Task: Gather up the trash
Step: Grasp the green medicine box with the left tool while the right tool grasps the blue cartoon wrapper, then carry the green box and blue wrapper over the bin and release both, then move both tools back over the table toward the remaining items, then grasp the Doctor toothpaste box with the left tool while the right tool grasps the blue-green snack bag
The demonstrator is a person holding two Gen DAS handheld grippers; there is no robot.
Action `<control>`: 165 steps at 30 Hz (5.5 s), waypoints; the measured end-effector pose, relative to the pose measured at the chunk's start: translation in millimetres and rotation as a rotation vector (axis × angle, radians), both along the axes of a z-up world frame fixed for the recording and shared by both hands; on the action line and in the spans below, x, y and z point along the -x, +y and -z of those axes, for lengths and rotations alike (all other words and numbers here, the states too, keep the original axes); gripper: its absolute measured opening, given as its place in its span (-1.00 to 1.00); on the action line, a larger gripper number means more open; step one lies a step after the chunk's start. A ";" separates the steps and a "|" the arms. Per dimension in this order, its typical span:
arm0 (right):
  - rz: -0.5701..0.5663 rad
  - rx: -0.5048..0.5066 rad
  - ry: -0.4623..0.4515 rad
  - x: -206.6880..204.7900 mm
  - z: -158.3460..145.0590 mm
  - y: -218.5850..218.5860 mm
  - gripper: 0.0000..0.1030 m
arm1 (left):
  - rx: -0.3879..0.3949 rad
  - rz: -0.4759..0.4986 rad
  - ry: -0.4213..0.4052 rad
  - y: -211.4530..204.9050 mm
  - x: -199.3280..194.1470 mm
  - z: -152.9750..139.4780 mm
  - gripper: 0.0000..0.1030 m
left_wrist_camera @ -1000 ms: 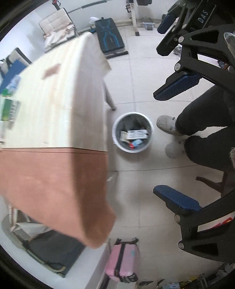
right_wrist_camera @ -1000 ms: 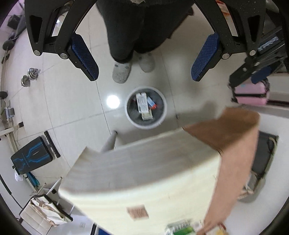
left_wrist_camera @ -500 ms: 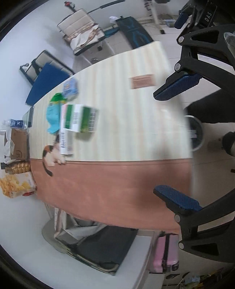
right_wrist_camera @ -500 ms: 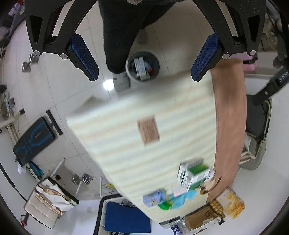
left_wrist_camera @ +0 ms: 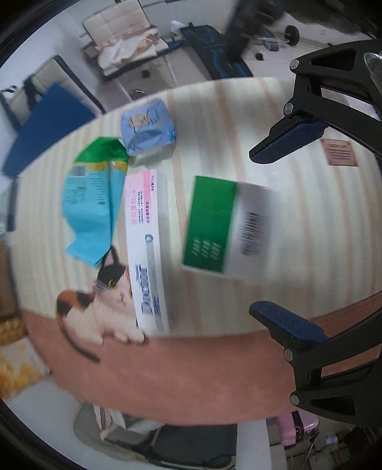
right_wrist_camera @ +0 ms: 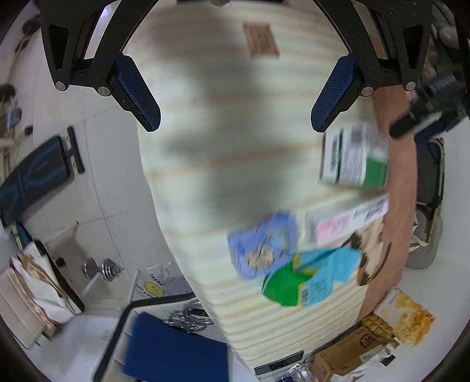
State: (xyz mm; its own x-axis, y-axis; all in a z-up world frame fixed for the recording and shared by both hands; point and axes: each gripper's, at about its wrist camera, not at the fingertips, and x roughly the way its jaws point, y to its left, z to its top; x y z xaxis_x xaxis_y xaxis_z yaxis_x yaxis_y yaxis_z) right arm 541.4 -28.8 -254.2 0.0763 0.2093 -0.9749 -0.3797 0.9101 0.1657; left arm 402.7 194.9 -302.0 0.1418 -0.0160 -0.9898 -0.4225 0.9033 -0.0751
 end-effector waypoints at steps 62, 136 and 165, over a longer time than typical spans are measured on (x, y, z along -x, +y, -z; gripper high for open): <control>0.216 -0.094 0.109 473.5 123.3 -197.1 -0.92 | 0.048 -0.139 -0.042 -156.7 393.6 60.1 0.70; -0.003 0.076 -0.038 560.2 42.2 -157.9 0.98 | 0.011 -0.125 -0.022 -170.9 484.4 22.2 0.97; -0.062 -0.049 -0.095 34.2 -42.1 31.3 0.98 | 0.062 -0.548 -0.074 36.7 53.3 -17.1 0.97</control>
State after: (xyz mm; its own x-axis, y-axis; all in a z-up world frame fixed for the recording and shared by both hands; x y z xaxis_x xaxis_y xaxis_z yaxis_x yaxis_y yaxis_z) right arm 507.3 2.5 -212.2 0.1537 0.2636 -0.9523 -0.4510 0.8762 0.1698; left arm 349.4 231.6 -284.8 0.2149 0.0222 -0.9764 -0.8209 0.5458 -0.1682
